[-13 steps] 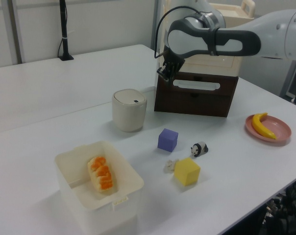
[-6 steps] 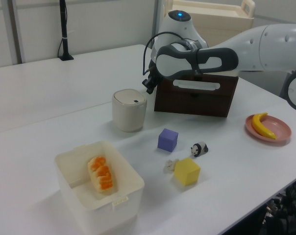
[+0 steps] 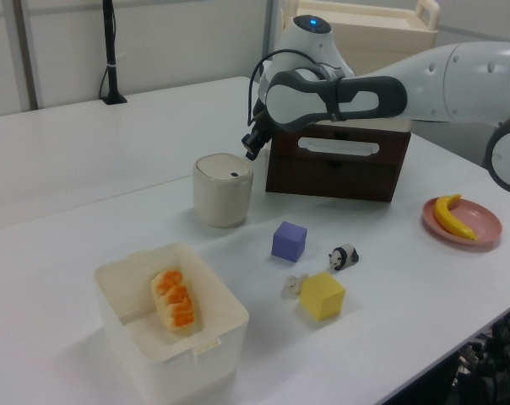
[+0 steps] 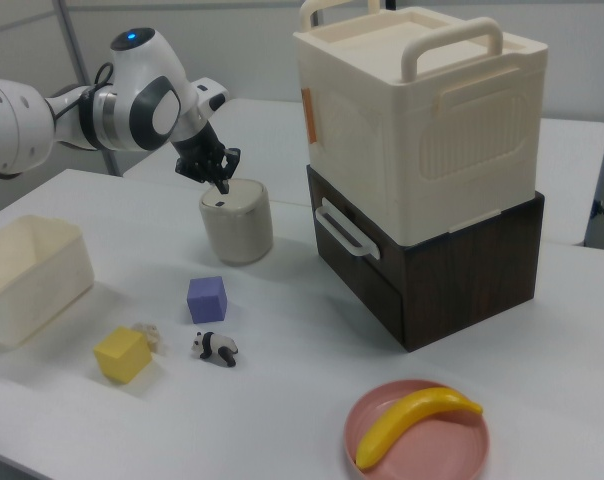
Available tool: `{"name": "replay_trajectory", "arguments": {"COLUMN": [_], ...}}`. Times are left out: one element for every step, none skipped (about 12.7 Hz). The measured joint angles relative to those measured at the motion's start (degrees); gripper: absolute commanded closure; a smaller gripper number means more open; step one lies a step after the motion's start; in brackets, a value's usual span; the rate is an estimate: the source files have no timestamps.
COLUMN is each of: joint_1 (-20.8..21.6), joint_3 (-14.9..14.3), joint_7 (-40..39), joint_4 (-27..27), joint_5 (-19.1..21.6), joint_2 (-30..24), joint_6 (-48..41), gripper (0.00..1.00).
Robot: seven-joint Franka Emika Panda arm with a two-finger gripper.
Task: Open the trash can
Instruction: 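Lower the gripper onto the black button on the trash can lid, then press the lid button down with the gripper tips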
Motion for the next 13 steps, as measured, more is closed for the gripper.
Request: {"name": "replay_trajectory", "arguments": {"joint_1": [0.0, 0.0, 0.0, 0.0, 0.0, 0.0, -0.1, -0.3, -1.1, -1.8, -2.3, -2.5, -2.5], "joint_3": [0.1, 0.7, 1.3, 1.6, 1.8, 1.9, 2.0, 2.2, 3.0, 3.7, 4.0, 4.3, 4.4], "joint_7": [-0.7, -0.9, -0.9, -0.9, -0.9, -0.9, -1.0, -1.3, -1.9, -2.2, -2.6, -2.8, -2.8], "joint_4": [0.2, 0.2, 0.4, 0.5, 0.8, 1.2, 1.5, 1.6, 1.8, 1.8, 1.9, 2.3, 2.7], "joint_5": [0.2, 0.2, 0.2, 0.2, 0.2, 0.2, 0.2, 0.2, 0.2, 0.2, 0.3, 0.3, 0.3], "joint_2": [0.5, 0.9, 1.4, 1.6, 1.9, 2.1, 2.3, 2.4, 2.6, 2.7, 2.8, 3.1, 3.6], "joint_6": [0.0, 0.0, 0.5, 0.9, 1.1, 1.2, 1.2, 1.2, 1.2, 1.2, 1.2, 1.2, 1.2], "gripper": [1.0, 1.0, 1.0, 1.0, 1.0, 1.0, 1.0, 1.0, 1.0, 1.0, 1.0, 1.0, 1.0]}}
